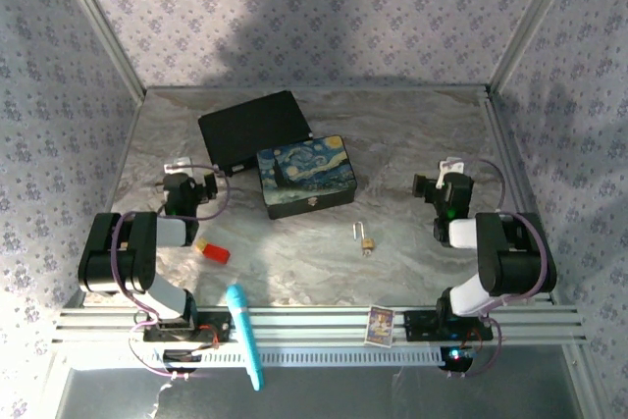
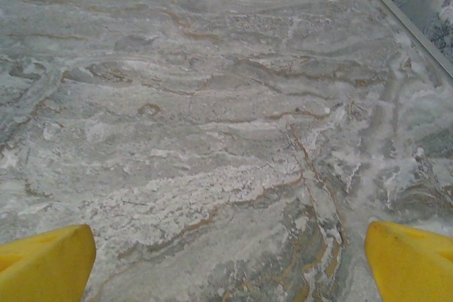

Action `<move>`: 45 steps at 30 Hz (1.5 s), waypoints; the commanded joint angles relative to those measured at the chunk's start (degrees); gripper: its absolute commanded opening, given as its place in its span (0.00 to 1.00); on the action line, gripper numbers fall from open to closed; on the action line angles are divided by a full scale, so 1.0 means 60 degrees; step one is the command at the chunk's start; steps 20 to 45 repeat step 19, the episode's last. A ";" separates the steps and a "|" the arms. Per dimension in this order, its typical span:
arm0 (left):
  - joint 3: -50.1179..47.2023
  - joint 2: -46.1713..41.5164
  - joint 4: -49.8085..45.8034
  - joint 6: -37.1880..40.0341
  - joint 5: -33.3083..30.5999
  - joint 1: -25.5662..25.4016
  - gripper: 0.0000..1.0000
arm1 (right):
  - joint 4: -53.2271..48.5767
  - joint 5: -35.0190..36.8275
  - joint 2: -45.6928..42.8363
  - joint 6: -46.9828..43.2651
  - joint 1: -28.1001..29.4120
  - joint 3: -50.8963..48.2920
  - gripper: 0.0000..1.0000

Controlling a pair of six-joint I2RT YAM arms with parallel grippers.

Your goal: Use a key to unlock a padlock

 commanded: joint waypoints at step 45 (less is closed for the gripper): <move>0.0307 0.0023 0.0331 0.0391 0.0926 0.0046 1.00 | 0.0017 -0.0690 0.0002 -0.0308 -0.0066 0.0339 0.99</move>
